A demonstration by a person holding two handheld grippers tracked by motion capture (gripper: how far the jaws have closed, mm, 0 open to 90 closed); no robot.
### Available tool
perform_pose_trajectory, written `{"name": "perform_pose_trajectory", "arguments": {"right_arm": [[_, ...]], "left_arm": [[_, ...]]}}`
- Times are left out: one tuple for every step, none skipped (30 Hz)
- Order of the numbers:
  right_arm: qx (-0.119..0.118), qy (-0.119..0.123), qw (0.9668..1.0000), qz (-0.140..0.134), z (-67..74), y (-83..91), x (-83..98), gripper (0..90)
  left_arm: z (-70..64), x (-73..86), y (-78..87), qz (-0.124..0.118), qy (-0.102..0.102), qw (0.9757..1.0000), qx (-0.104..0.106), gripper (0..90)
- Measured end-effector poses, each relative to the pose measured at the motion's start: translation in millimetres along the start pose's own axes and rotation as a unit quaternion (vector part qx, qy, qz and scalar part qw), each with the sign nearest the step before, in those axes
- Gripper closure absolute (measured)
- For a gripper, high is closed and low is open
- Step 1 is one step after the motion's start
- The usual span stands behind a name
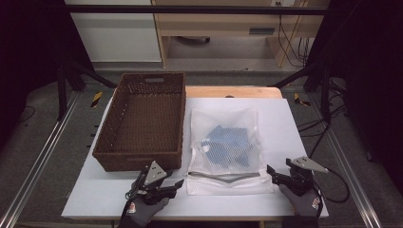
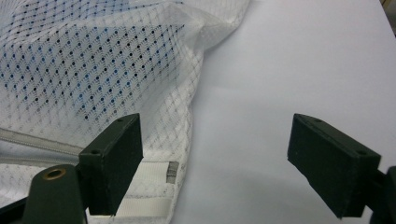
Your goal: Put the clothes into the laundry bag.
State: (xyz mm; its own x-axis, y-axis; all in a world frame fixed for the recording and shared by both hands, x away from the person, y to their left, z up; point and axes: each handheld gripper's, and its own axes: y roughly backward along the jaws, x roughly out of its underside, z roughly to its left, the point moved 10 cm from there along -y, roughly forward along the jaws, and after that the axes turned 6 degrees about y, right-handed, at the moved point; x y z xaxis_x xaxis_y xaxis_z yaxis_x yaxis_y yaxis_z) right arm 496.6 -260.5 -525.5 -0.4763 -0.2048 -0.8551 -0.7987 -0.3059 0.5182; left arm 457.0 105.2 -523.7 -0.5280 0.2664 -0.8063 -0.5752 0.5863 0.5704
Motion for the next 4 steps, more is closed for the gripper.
{"name": "perform_pose_trajectory", "arguments": {"right_arm": [[0.000, -0.001, 1.0000, 0.001, -0.3, 0.2, 0.2, 17.5], [-0.001, 0.000, 1.0000, 0.002, -0.6, 0.4, 0.4, 17.4], [0.000, 0.000, 1.0000, 0.003, -1.3, 0.3, 0.6, 17.2], [-0.001, -0.001, 1.0000, 0.004, -1.5, 0.6, 0.7, 16.9]], "left_arm": [[2.4, 1.0, 0.9, 0.001, 0.001, 1.0000, -0.001, 42.7], [4.6, 1.9, 1.6, 0.002, 0.001, 1.0000, -0.002, 42.3], [6.3, 3.0, 2.2, 0.004, 0.004, 1.0000, -0.003, 42.0], [8.6, 3.6, 3.0, 0.004, 0.003, 1.0000, -0.006, 41.8]]}}
